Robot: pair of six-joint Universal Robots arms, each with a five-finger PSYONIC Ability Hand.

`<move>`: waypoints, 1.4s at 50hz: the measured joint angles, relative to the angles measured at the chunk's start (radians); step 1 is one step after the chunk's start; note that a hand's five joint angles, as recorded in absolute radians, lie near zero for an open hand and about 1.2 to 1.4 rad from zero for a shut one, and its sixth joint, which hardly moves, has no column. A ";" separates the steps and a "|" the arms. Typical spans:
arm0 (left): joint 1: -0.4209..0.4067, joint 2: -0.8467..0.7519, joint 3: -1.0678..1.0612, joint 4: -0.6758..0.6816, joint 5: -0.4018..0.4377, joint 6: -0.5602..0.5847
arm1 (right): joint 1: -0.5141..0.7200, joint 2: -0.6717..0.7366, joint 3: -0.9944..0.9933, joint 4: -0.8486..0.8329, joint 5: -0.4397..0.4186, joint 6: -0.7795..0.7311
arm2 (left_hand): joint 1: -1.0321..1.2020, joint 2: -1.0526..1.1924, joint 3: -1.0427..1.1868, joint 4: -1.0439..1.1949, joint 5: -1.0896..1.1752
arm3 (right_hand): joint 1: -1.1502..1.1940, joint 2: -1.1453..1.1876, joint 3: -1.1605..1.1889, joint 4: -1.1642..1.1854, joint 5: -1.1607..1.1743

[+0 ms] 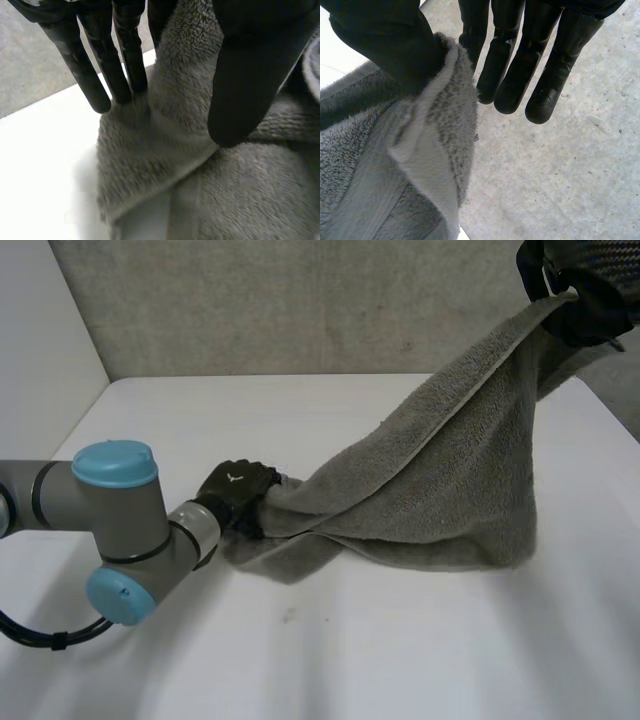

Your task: Fold the towel.

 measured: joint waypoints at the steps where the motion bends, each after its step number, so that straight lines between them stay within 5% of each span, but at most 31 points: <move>1: 0.000 -0.003 0.007 0.005 -0.001 0.000 | -0.001 0.002 0.000 0.000 0.000 0.000 | 0.067 0.065 0.066 0.055 0.066 | 0.000 0.000 0.000 0.000 0.000; 8: 0.003 -0.008 0.028 0.046 -0.023 0.024 | -0.028 0.038 0.000 0.003 0.003 -0.007 | 0.437 0.475 0.475 0.476 0.479 | 0.000 0.000 0.000 0.000 0.000; 19: 0.022 0.017 0.065 0.060 -0.041 0.171 | -0.035 0.260 -0.065 0.072 0.025 -0.137 | 0.478 0.543 0.546 0.548 0.539 | 0.000 0.000 0.000 0.000 0.000; 26: 0.044 0.040 0.278 0.030 -0.039 0.196 | 0.037 0.456 -0.237 0.064 0.137 -0.256 | 0.484 0.548 0.551 0.553 0.543 | 0.000 0.000 0.000 0.000 0.000; 32: 0.052 0.049 0.580 -0.010 -0.051 0.184 | 0.089 0.558 -0.503 -0.192 0.308 -0.266 | 0.484 0.549 0.552 0.553 0.543 | 0.000 0.006 0.009 0.001 0.000; 40: 0.057 0.096 0.823 -0.022 -0.119 0.098 | 0.102 0.428 -0.460 -0.604 0.374 -0.188 | 0.484 0.549 0.552 0.553 0.543 | 0.000 0.006 0.009 0.002 0.001; 50: 0.063 0.136 0.549 -0.028 -0.134 0.010 | 0.093 0.338 -0.080 -0.519 0.255 -0.166 | 0.484 0.549 0.552 0.554 0.548 | 0.000 0.006 0.009 0.002 0.005; 60: 0.066 0.059 0.167 -0.024 -0.121 0.066 | 0.087 0.459 0.165 -0.277 0.217 -0.183 | 0.474 0.448 0.450 0.449 0.462 | 0.000 0.006 0.009 0.003 0.006; 70: 0.068 0.027 -0.002 -0.044 -0.102 0.251 | 0.059 0.502 0.273 -0.202 0.215 -0.204 | -0.011 -0.001 0.002 -0.001 0.011 | 0.000 0.006 0.009 0.003 0.006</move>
